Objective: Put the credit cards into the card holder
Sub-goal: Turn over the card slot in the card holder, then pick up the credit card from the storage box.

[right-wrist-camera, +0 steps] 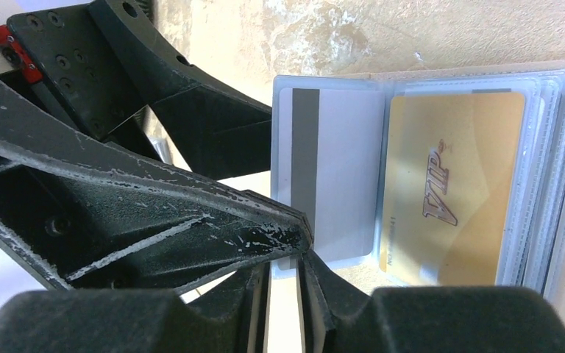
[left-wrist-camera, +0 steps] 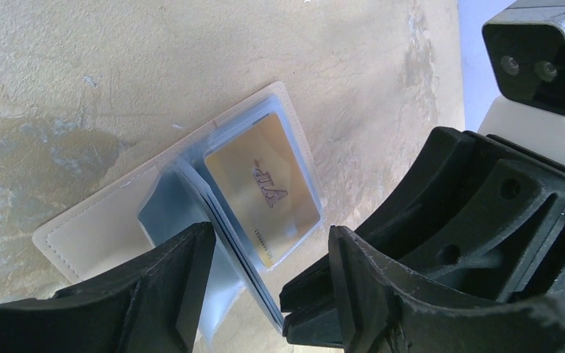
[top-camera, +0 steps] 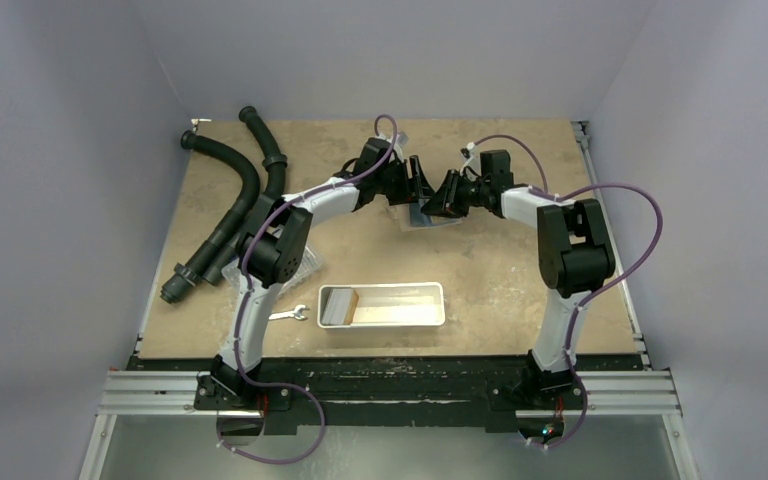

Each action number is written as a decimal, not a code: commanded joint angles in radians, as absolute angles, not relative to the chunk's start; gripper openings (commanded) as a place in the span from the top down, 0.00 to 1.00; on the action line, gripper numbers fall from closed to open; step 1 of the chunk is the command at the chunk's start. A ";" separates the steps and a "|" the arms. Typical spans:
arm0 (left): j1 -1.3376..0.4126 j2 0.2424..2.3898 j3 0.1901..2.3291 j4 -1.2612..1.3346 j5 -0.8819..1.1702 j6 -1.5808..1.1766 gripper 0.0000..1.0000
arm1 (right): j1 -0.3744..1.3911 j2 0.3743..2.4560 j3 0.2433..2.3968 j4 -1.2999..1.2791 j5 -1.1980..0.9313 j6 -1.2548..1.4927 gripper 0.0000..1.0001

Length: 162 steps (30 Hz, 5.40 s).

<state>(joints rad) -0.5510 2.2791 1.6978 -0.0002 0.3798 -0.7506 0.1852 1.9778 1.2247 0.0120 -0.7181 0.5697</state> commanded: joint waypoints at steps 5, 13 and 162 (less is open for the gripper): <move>-0.560 2.248 1.736 0.026 0.412 -0.755 0.37 | 0.192 1.957 1.259 0.010 -0.659 0.542 0.79; -0.554 2.209 1.731 -0.038 0.384 -0.710 0.36 | 0.188 1.958 1.251 0.011 -0.659 0.540 0.86; -0.301 1.213 0.962 -0.342 0.185 -0.338 0.26 | 1.077 1.614 0.896 0.091 -0.035 1.281 0.77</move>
<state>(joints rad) -0.3084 1.2297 0.9680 -0.3820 0.1730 -0.3550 1.0706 1.6596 0.9169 0.0509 -0.0288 1.2579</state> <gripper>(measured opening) 0.740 0.262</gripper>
